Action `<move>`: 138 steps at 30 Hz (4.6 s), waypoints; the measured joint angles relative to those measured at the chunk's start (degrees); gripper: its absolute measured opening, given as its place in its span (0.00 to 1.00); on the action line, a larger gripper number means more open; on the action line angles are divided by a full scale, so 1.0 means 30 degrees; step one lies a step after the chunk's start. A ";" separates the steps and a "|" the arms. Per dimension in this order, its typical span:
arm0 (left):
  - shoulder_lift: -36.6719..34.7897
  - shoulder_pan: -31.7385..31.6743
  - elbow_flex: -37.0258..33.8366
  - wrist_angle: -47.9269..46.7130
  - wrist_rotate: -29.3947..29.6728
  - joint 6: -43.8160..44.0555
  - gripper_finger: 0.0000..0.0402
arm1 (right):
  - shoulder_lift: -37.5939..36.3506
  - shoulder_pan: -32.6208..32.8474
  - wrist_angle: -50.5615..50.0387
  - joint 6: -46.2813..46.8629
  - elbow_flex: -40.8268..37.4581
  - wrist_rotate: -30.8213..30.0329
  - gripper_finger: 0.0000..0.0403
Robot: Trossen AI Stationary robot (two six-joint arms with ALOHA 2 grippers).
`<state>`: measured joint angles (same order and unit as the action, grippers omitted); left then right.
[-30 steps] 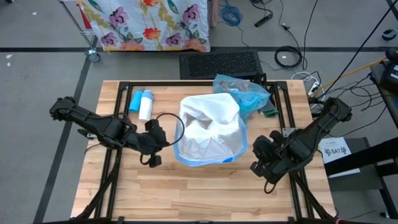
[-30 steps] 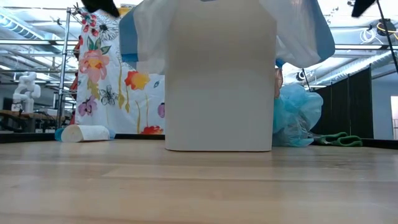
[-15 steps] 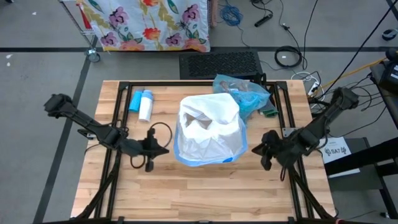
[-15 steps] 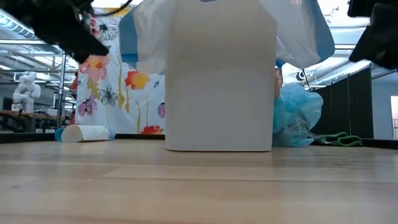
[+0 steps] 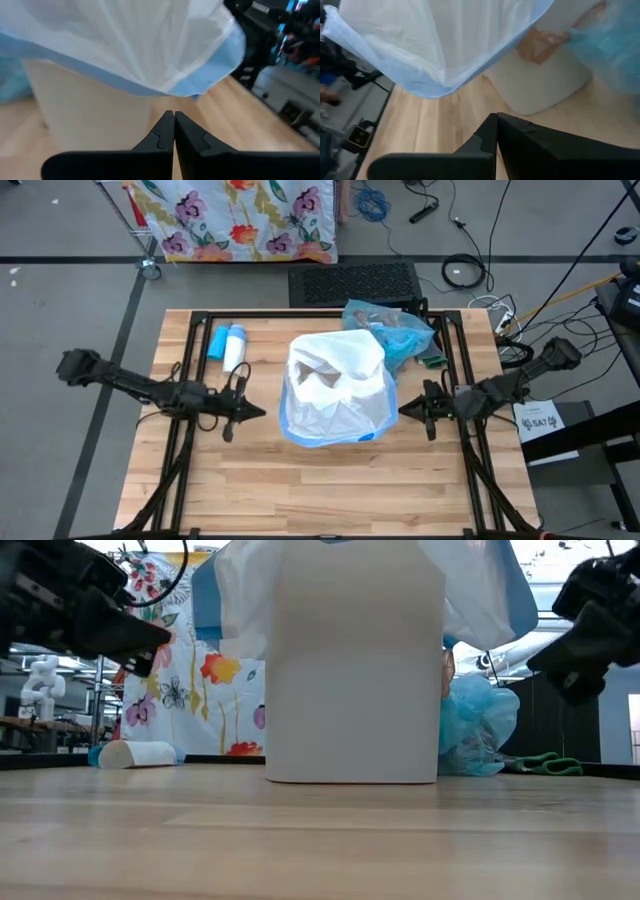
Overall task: Place trash/remove bag and relplace
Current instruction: Return to Home Position
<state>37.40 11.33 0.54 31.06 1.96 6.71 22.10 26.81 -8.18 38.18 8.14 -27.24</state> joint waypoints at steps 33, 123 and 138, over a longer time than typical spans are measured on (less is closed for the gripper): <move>-0.6781 -0.9753 0.0034 -0.9628 -0.6240 -0.0719 0.02 | -0.7324 -0.2658 -0.4970 -0.3087 0.1045 0.1645 0.00; -0.6722 -0.9747 0.0063 -0.9664 -0.5481 0.0039 0.02 | -0.7232 -0.2063 0.1922 -0.9319 -0.1733 0.1186 0.00; -0.6722 -0.9746 0.0048 -0.9666 -0.5481 0.0039 0.02 | -0.7232 -0.2063 0.1928 -0.9319 -0.1734 0.1186 0.00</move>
<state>17.23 -17.91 0.69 2.06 -14.48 6.83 0.40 20.62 -2.40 10.22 2.94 -23.68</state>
